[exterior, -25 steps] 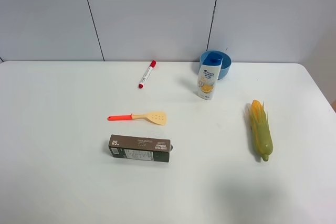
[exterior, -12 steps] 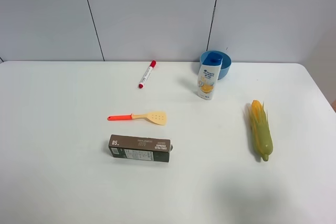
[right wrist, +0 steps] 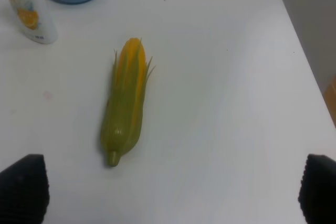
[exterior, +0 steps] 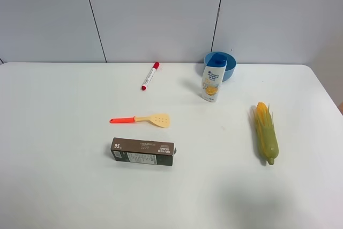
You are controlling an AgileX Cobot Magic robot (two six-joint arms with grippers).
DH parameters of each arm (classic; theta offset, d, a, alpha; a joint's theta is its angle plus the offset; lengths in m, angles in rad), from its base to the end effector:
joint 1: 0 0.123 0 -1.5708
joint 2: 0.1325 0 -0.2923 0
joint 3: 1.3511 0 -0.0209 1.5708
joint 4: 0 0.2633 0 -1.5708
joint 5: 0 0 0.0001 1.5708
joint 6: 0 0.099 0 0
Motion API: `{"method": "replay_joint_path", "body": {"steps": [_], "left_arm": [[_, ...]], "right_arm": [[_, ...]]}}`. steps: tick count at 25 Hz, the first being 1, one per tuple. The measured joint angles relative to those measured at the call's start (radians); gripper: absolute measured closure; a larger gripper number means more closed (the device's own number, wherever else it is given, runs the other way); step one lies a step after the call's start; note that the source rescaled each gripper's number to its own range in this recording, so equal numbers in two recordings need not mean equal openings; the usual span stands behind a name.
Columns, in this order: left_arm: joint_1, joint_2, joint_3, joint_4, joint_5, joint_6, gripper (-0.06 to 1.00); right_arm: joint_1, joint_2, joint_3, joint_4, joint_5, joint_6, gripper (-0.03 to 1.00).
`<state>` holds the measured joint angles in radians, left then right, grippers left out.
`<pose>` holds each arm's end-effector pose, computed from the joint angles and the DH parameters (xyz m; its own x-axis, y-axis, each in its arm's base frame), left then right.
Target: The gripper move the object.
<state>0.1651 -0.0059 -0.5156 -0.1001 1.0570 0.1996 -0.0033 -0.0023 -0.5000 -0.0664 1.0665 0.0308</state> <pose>0.0044 -0.0080 0.2850 -0.4338 0.0789 -0.8976 -0.0216 0.9950 0.0979 0.0052 -0.0058 0.2793 -0.4584 0.0002 -0.8888 0.0543 0.9981 -0.0278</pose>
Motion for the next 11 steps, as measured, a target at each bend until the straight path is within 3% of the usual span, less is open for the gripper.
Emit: {"method": "replay_joint_path", "body": {"steps": [11], "left_arm": [[0.000,0.000,0.000,0.000,0.000,0.000,-0.06]], "right_arm": [[0.000,0.000,0.000,0.000,0.000,0.000,-0.03]]}}
